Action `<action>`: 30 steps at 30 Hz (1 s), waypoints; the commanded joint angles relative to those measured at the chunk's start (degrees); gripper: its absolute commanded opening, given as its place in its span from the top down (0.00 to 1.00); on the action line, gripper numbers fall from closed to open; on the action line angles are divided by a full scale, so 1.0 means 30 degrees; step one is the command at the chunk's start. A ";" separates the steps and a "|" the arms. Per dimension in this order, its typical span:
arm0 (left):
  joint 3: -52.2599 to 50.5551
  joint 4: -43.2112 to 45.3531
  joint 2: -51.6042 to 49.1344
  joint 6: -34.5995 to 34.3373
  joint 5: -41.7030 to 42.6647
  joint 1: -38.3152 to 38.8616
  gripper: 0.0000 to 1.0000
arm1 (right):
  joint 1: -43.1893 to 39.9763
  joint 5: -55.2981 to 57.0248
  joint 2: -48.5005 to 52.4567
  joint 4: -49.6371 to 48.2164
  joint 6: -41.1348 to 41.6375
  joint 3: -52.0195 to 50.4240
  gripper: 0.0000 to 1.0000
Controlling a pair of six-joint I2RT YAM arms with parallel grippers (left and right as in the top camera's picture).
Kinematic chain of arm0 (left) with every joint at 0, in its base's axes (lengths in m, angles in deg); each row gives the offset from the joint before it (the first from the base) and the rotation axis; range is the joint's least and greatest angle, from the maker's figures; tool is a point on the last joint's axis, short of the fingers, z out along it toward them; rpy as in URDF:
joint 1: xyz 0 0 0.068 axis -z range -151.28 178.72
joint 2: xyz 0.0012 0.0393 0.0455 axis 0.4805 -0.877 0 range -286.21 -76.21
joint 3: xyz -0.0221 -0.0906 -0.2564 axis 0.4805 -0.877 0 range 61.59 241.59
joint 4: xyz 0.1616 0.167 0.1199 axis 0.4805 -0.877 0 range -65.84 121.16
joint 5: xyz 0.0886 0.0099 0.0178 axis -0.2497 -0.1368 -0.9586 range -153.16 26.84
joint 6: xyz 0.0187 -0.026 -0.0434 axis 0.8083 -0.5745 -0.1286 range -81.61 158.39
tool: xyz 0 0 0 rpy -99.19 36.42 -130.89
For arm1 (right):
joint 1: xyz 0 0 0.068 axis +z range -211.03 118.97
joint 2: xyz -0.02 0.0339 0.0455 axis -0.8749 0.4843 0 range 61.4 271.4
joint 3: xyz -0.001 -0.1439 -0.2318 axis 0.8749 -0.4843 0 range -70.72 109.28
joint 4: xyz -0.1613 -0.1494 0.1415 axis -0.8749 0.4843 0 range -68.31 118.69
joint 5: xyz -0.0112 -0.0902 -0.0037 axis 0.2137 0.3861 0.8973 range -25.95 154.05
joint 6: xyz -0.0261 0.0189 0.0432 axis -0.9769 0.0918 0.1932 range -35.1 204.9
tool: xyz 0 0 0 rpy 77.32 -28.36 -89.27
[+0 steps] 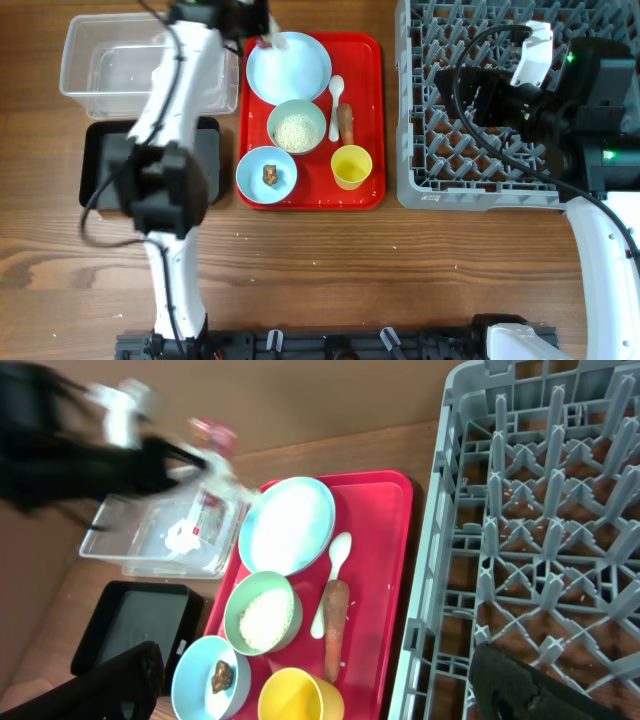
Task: Sort waste into correct bins and load items into the dishwasher rack
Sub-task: 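Drop the red wrapper into the clear plastic bin with the left gripper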
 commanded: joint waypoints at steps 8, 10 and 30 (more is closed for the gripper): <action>0.0291 -0.2295 0.2397 -0.1341 -0.3381 -0.3570 0.96 | 0.0138 0.0160 0.0168 -0.0044 -0.0233 0.0102 0.00; 0.0080 -0.2761 0.1902 -0.1341 -0.3504 -0.4000 0.96 | 0.0138 0.0160 0.0168 -0.0036 -0.0226 0.0102 0.00; 0.0073 -0.6958 0.3599 -0.0896 0.2033 -0.2565 0.00 | 0.0138 0.0015 0.0160 -0.0087 -0.0262 0.0102 0.00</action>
